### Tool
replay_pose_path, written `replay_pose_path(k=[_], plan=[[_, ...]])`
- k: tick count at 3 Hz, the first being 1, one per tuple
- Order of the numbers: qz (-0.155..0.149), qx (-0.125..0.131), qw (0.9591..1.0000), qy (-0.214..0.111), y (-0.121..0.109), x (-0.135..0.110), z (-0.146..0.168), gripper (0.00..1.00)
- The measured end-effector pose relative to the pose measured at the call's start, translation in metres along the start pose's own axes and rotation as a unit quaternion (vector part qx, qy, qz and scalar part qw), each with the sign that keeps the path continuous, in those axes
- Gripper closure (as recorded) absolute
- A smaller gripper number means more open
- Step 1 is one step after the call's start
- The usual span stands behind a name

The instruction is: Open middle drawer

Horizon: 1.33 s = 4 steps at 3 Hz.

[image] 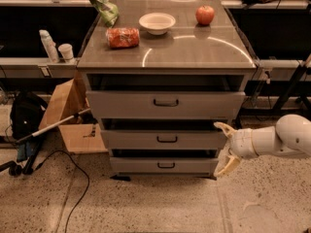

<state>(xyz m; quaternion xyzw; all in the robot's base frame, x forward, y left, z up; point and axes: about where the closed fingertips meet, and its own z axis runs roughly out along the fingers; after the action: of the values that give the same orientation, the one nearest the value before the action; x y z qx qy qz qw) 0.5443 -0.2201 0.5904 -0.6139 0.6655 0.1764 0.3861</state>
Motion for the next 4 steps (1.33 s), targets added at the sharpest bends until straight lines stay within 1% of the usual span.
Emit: replay_pose_path(k=[1,2,3,4], plan=[[0.008,-0.007,0.9999,0.01,0.003,0.01,0.014,0.0],[0.02,-0.011,0.9995,0.023,0.005,0.028,0.032,0.0],[0.032,-0.011,0.9988,0.036,0.003,0.048,0.052,0.0],[0.041,-0.008,0.9984,0.038,-0.002,0.064,0.07,0.0]])
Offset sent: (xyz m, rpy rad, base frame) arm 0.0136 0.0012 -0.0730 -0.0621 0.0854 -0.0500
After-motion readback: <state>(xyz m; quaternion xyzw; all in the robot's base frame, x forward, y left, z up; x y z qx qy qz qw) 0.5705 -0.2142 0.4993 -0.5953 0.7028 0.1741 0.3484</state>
